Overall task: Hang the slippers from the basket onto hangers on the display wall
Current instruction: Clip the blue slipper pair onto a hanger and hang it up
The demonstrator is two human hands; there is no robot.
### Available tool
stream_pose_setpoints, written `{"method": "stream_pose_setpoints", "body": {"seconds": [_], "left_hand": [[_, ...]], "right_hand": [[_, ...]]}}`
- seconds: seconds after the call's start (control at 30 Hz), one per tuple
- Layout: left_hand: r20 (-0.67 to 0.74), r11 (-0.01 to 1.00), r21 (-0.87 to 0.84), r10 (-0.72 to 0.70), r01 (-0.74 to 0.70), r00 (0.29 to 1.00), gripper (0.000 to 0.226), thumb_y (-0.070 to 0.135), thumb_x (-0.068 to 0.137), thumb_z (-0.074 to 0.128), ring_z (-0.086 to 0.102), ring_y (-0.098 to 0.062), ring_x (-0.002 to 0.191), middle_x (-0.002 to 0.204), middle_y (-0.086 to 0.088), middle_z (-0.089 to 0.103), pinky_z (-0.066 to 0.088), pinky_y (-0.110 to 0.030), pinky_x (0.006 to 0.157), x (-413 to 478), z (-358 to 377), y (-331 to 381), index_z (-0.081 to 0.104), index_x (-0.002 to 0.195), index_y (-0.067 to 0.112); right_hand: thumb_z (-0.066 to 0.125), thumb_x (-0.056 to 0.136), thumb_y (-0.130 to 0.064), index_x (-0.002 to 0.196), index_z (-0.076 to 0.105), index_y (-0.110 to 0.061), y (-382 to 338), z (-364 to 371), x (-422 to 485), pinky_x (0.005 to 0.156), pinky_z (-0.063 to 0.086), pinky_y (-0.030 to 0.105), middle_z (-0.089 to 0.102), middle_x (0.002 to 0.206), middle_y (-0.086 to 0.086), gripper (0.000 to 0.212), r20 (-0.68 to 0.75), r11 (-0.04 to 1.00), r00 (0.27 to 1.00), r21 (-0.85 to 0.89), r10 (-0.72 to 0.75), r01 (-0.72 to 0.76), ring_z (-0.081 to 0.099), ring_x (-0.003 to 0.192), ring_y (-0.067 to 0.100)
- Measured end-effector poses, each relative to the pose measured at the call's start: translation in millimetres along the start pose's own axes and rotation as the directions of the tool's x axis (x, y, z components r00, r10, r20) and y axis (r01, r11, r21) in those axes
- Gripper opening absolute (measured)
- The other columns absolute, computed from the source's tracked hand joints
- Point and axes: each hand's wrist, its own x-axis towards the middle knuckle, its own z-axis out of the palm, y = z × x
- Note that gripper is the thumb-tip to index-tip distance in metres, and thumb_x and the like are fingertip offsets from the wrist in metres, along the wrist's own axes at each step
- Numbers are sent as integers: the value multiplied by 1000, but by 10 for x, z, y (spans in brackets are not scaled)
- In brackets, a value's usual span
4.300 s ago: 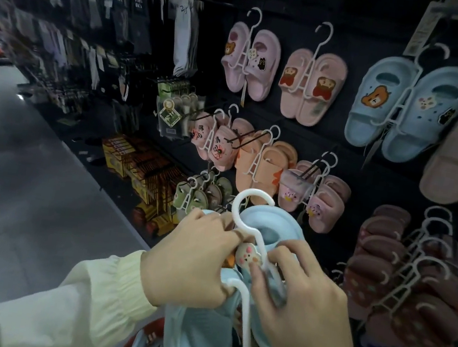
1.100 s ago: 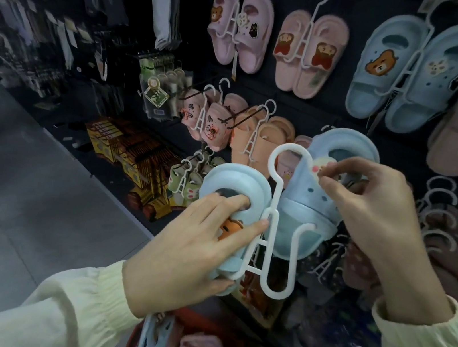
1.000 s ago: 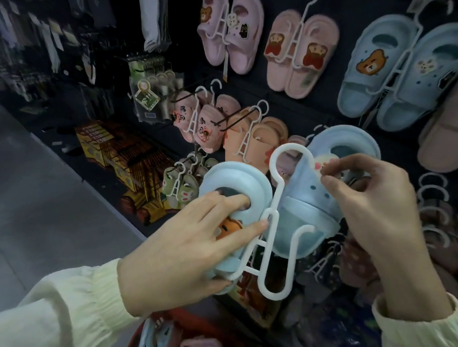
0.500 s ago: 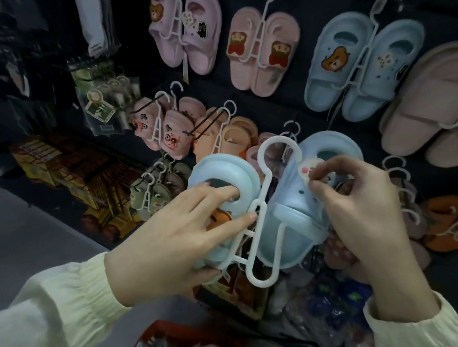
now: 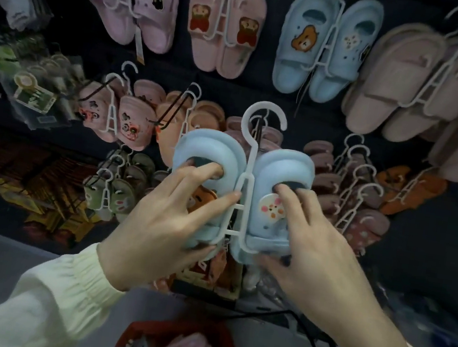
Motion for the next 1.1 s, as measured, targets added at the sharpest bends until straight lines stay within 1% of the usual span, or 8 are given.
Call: {"method": "stream_pose_setpoints", "body": {"seconds": [0.1, 0.27, 0.5, 0.63, 0.7, 0.83, 0.93, 1.1], "left_hand": [[5, 1000, -12, 18, -18, 1000, 68, 34, 78, 77, 45, -39, 126, 139, -19, 39, 45, -52, 107, 91, 35, -14, 59, 137, 7], [6, 998, 30, 62, -62, 998, 67, 36, 79, 75, 45, -39, 126, 140, -18, 38, 47, -49, 102, 370, 39, -19, 58, 138, 9], [43, 992, 77, 96, -99, 994, 84, 44, 68, 87, 49, -35, 126, 143, -15, 41, 52, -47, 96, 826, 75, -61, 55, 141, 19], [13, 981, 120, 150, -151, 989, 80, 45, 70, 85, 48, -36, 122, 142, -14, 41, 51, -48, 97, 1207, 103, -93, 56, 140, 20], [-2, 978, 133, 165, -163, 986, 79, 45, 71, 83, 48, -36, 123, 143, -13, 41, 51, -49, 96, 1418, 120, -122, 54, 141, 21], [-49, 957, 206, 218, -204, 975, 74, 44, 76, 77, 47, -37, 123, 142, -14, 41, 48, -49, 99, 1856, 166, -190, 54, 142, 19], [-69, 948, 249, 224, -201, 972, 79, 42, 73, 79, 47, -38, 122, 142, -16, 42, 46, -52, 100, 2139, 213, -241, 53, 143, 18], [-57, 929, 311, 227, -199, 972, 83, 51, 73, 70, 46, -36, 121, 142, -14, 41, 46, -53, 98, 2468, 338, -356, 46, 147, 22]], "right_hand": [[86, 68, -41, 146, 26, -20, 37, 54, -6, 73, 54, 40, 43, 132, 4, 101, -81, 989, 997, -143, 13, -25, 59, 99, 28], [86, 68, -27, 144, 38, -14, 266, 59, 102, 73, 56, 42, 52, 125, 5, 91, -218, 986, 975, -165, -51, 15, 57, 93, 26], [93, 51, -48, 140, 48, -22, 749, -162, 375, 63, 59, 35, 60, 123, 5, 103, -281, 974, 951, -215, -132, 71, 67, 88, 26], [91, 46, -61, 141, 46, -18, 912, -240, 577, 61, 60, 33, 58, 126, 10, 113, -324, 968, 942, -249, -87, 4, 70, 89, 27], [92, 43, -60, 141, 46, -16, 983, -288, 688, 61, 59, 35, 59, 127, 14, 117, -361, 964, 931, -261, -53, -46, 70, 90, 30], [94, 51, -48, 141, 46, -12, 1090, -453, 922, 64, 56, 39, 54, 127, 17, 108, -441, 957, 897, -261, -5, -124, 65, 88, 34], [93, 58, -37, 144, 42, -11, 1205, -573, 1078, 65, 53, 42, 50, 129, 19, 103, -494, 952, 869, -264, 3, -153, 62, 90, 36], [89, 65, -24, 145, 39, -10, 1376, -651, 1309, 64, 50, 42, 46, 129, 18, 95, -551, 938, 835, -297, -14, -180, 57, 85, 35]]}}
